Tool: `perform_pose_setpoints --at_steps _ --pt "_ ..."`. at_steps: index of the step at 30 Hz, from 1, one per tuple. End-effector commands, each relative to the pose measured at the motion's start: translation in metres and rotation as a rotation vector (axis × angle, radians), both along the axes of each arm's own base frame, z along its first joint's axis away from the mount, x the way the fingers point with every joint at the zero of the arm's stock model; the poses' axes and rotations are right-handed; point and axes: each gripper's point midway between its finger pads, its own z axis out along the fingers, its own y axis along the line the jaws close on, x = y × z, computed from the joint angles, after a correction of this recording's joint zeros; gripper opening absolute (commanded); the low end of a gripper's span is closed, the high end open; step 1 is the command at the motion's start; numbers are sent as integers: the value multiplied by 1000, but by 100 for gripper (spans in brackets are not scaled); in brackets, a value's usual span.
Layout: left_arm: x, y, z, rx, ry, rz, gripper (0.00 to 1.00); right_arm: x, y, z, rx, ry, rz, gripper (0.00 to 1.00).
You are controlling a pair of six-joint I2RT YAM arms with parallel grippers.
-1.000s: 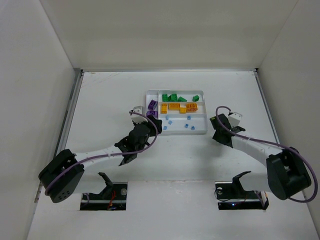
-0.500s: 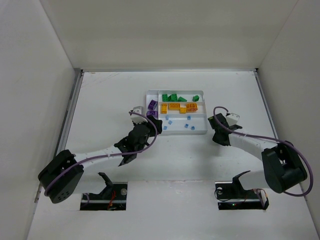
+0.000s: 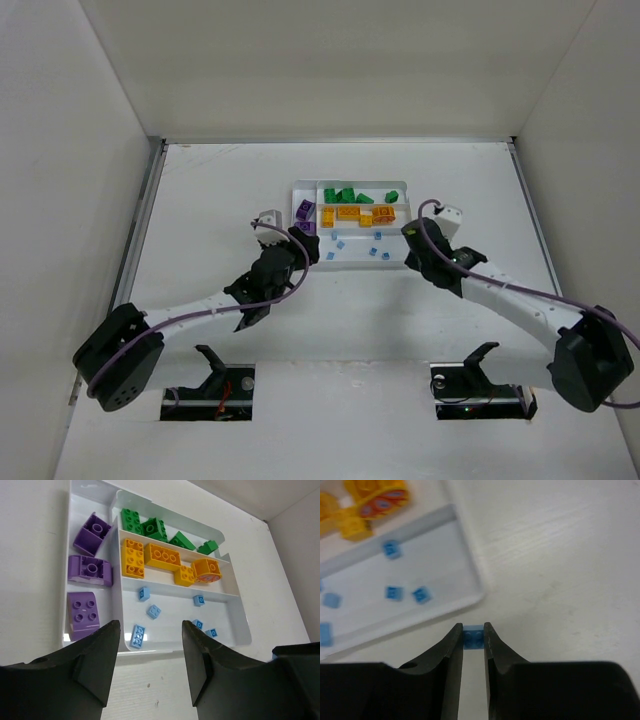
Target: Sort the legos into containers by color
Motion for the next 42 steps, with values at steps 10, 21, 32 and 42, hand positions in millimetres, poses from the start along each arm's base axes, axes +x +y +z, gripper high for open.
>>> perform_pose_setpoints --at_steps 10,21,32,42 --pt "15 46 6 44 -64 168 56 93 133 32 180 -185 262 38" --pt "17 72 16 74 -56 218 100 42 60 89 216 -416 191 100" --pt "-20 112 1 72 110 269 100 -15 -52 68 279 -562 -152 100" --pt "-20 145 -28 163 315 334 100 -19 -84 50 233 -503 -273 100"
